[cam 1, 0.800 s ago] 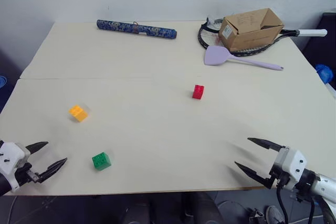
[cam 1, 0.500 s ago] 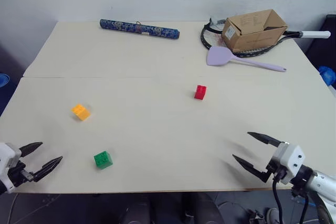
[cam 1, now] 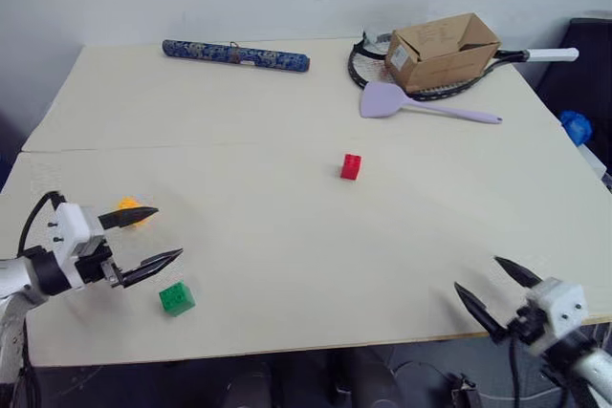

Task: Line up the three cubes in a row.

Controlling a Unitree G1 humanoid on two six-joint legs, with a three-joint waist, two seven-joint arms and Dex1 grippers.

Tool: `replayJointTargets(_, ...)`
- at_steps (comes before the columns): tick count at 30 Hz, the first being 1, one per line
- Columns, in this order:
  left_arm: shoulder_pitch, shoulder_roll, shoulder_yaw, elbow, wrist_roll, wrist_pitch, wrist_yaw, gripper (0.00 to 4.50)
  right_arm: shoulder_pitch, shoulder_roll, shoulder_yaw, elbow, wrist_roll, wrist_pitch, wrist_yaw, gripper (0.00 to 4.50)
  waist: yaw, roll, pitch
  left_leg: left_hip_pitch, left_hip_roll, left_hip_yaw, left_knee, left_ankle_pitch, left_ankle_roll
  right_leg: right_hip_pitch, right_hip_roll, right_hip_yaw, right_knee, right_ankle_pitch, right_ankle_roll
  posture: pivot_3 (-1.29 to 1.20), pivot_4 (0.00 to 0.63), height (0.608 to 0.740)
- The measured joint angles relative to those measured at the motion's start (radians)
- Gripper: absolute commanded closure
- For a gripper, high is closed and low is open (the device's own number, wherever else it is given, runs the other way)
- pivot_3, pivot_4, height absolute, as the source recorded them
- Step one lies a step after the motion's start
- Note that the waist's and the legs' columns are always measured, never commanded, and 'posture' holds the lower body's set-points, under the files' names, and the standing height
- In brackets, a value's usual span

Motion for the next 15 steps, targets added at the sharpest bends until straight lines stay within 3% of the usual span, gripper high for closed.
replayJointTargets(4, -0.066, -0.035, -0.042, -0.011, 0.0, 0.026, 0.037, 0.02, -0.271, 0.101, 0.162, -0.109, -0.047, 0.236, -0.208, 0.0, 0.001, 0.001, 0.0, -0.003, 0.0, 0.0, 0.001, 0.001, -0.001, -0.004, 0.0, 0.0, 0.002, 0.0, -0.001, 0.0, 0.15, 0.74)
replayJointTargets(8, -0.102, -0.063, -0.062, -0.029, 0.001, 0.037, 0.071, 0.02, -0.525, 0.241, 0.294, -0.074, -0.13, 0.428, -0.402, 0.0, 0.007, 0.001, 0.0, -0.008, -0.001, 0.002, 0.002, 0.003, 0.0, -0.01, 0.0, 0.001, 0.005, -0.001, -0.001, 0.0, 0.15, 0.74)
replayJointTargets(15, -0.085, -0.081, -0.081, -0.041, 0.004, 0.046, 0.094, 0.02, -0.785, 0.413, 0.37, 0.21, -0.249, 0.452, -0.606, 0.0, 0.003, 0.0, -0.001, -0.013, -0.002, 0.002, 0.004, 0.005, 0.002, -0.014, 0.0, 0.0, 0.01, -0.001, -0.001, 0.0, 0.15, 0.74)
